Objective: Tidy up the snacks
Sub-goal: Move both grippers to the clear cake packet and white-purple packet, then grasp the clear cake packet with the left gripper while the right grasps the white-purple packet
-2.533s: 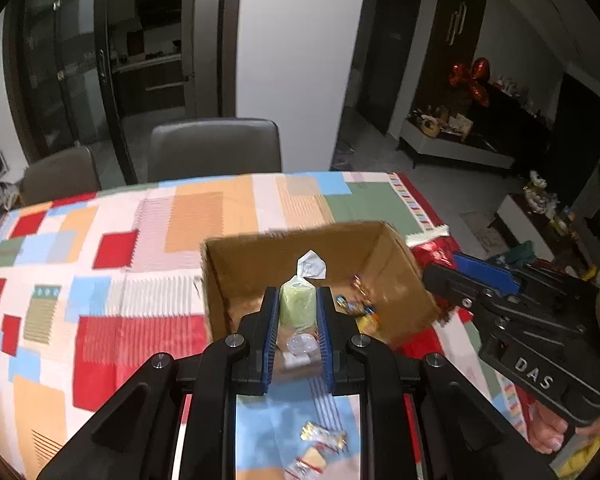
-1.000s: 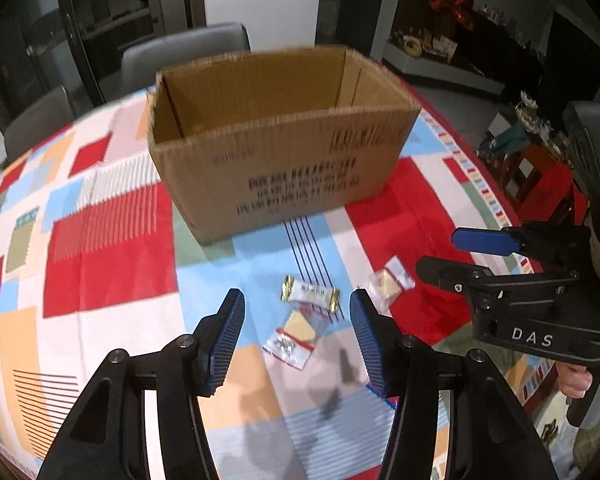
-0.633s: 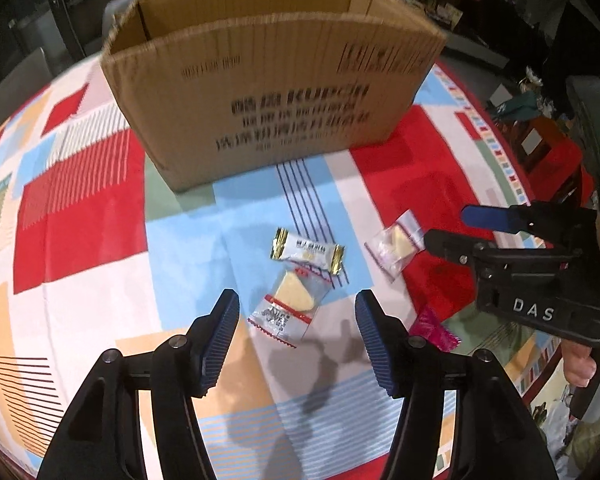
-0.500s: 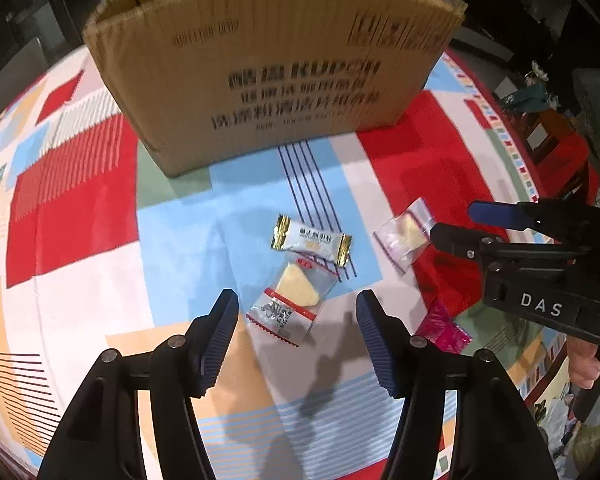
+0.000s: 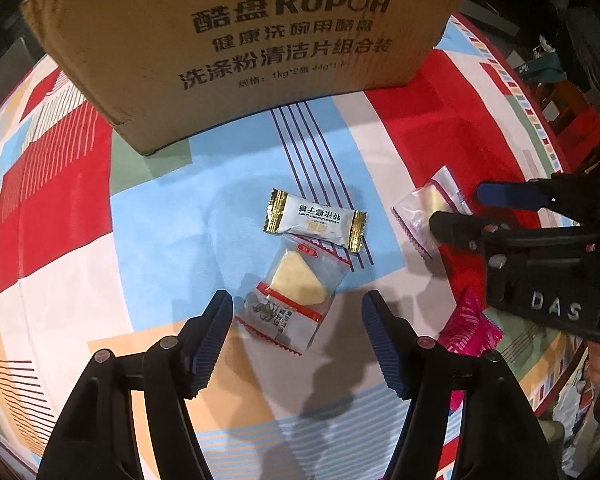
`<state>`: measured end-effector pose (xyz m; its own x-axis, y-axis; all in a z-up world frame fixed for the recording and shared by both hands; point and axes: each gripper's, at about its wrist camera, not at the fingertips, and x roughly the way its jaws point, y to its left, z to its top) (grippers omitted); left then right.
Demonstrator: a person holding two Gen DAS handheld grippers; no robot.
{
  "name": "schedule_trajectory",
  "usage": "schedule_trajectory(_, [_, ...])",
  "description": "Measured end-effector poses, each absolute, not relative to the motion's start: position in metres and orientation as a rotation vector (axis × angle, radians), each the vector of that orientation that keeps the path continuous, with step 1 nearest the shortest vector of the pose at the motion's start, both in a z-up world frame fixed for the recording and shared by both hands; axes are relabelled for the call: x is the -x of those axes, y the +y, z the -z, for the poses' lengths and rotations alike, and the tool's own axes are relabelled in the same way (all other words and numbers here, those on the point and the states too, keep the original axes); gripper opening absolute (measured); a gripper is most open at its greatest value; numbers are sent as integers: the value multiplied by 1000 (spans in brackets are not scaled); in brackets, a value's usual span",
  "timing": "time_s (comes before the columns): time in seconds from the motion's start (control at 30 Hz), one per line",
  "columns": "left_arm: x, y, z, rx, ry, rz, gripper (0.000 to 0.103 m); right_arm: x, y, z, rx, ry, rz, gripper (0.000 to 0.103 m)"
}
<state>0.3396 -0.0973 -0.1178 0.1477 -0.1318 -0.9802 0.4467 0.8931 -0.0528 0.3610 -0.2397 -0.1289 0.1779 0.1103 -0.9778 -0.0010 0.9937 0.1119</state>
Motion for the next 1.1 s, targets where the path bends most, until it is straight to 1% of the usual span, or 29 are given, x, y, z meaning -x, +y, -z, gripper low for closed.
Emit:
schedule_trajectory(0.27, [-344, -101, 130, -274, 1381, 412, 66, -365, -227, 143, -21, 1431, -76, 61])
schedule_trajectory(0.4, [-347, -104, 134, -261, 1383, 405, 65, -366, -220, 146, 12, 1421, -55, 61])
schedule_trajectory(0.47, [-347, -105, 134, -262, 1373, 399, 63, -366, -217, 147, 22, 1410, -53, 61])
schedule_trajectory(0.57, [-347, -106, 134, -271, 1352, 382, 52, -363, -212, 145, 22, 1392, -53, 61])
schedule_trajectory(0.63, [-346, -102, 133, -266, 1342, 379, 48, -361, -210, 144, 28, 1381, -63, 58])
schedule_trajectory(0.67, [-345, -99, 133, -263, 1340, 382, 47, -360, -209, 144, 32, 1375, -71, 53])
schedule_trajectory(0.7, [-345, -98, 132, -258, 1340, 382, 45, -358, -207, 142, 34, 1372, -74, 48])
schedule_trajectory(0.87, [-345, -86, 129, -186, 1354, 393, 36, -350, -205, 140, 14, 1370, -85, 39])
schedule_trajectory(0.93, [-344, -81, 126, -176, 1351, 393, 34, -349, -203, 138, -4, 1375, -90, 37])
schedule_trajectory(1.1, [-341, -75, 121, -131, 1348, 392, 32, -352, -210, 135, -18, 1357, -96, 36])
